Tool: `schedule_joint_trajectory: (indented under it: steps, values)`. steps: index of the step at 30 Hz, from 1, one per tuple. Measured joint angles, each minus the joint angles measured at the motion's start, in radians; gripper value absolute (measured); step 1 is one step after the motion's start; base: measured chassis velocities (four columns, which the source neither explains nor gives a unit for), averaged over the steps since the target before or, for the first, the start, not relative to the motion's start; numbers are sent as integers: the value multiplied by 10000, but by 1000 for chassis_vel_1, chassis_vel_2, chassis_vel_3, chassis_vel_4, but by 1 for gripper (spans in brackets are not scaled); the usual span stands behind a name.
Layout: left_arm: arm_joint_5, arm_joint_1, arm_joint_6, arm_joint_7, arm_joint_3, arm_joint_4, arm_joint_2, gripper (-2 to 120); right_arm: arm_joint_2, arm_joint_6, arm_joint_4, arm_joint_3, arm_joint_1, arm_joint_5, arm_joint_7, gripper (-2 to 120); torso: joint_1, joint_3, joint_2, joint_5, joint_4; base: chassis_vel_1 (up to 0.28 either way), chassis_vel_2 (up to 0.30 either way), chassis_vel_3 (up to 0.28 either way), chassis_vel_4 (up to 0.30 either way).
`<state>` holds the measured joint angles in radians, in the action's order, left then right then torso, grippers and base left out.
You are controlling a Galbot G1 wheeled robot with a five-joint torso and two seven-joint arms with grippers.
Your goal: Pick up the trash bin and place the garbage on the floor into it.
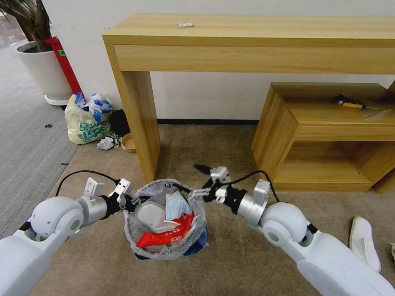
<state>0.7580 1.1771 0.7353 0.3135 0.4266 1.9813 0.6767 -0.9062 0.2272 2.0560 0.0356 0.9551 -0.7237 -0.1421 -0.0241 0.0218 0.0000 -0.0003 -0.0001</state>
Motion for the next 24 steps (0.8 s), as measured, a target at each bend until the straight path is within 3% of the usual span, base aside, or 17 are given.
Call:
schedule_joint_trajectory:
  steps: [8, 11, 24]
  values:
    - [-134, 331, 0, 181, 338, 92, -24, 0, -191, 145, -91, 2045, 1443, 644, 548, 100, 0, -1, 0, 0, 0, 0, 0, 0, 0]
    - [-200, 510, 0, 203, 425, 258, -12, 0, -575, 128, -66, 3182, 2715, 1367, -63, 100, 0, -2, 0, 0, 0, 0, 0, 0, 0]
    - [-401, 652, 1, 272, 515, 580, -22, 0, -1991, -450, -52, 5133, 4913, 2440, -924, 100, -1, -2, 0, -2, 2, -16, -12, 13, 14]
